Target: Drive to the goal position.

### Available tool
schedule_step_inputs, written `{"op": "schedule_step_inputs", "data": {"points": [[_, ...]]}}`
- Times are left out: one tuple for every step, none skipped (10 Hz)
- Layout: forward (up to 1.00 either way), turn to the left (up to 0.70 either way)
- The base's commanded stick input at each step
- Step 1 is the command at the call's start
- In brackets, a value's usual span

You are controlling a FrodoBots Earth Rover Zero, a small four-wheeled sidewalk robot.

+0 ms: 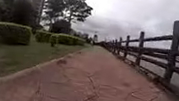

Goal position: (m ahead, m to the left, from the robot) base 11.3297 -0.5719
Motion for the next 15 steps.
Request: {"op": "schedule_step_inputs", "data": {"points": [[0.85,0.0],[0.85,0.0],[0.85,0.0],[0.85,-0.2],[0.85,-0.31],[0.85,-0.33],[0.85,-0.34],[0.85,-0.34],[0.85,-0.34],[0.85,-0.34],[0.85,-0.34],[0.85,-0.33],[0.85,-0.2],[0.85,-0.03],[0.85,0.0]]}}
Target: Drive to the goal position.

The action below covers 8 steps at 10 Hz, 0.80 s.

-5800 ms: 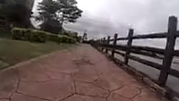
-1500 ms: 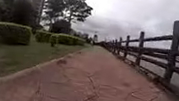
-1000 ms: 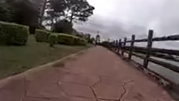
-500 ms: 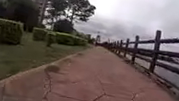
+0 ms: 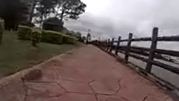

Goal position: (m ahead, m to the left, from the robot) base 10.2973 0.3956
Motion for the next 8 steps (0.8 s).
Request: {"op": "schedule_step_inputs", "data": {"points": [[0.85,0.0],[0.85,0.0],[0.85,0.0],[0.85,0.0],[0.85,0.0],[0.85,0.0],[0.85,0.0],[0.85,0.0]]}}
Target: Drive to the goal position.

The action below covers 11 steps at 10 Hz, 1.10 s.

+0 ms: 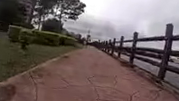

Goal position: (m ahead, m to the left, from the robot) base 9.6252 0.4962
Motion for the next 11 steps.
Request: {"op": "schedule_step_inputs", "data": {"points": [[0.85,0.0],[0.85,-0.04],[0.85,-0.18],[0.85,-0.3],[0.85,-0.34],[0.85,-0.34],[0.85,-0.34],[0.85,-0.34],[0.85,-0.34],[0.85,-0.3],[0.85,-0.17]]}}
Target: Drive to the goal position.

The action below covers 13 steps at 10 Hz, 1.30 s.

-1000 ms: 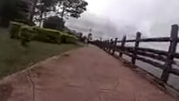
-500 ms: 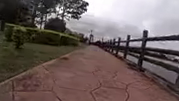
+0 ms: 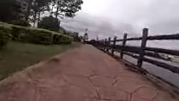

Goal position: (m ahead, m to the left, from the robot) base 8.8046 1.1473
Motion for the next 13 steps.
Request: {"op": "schedule_step_inputs", "data": {"points": [[0.85,-0.03],[0.85,0.0],[0.85,0.0],[0.85,0.0],[0.85,0.0],[0.85,0.0],[0.85,0.0],[0.85,0.0],[0.85,0.0],[0.85,0.0],[0.85,0.0],[0.85,0.0],[0.85,0.0]]}}
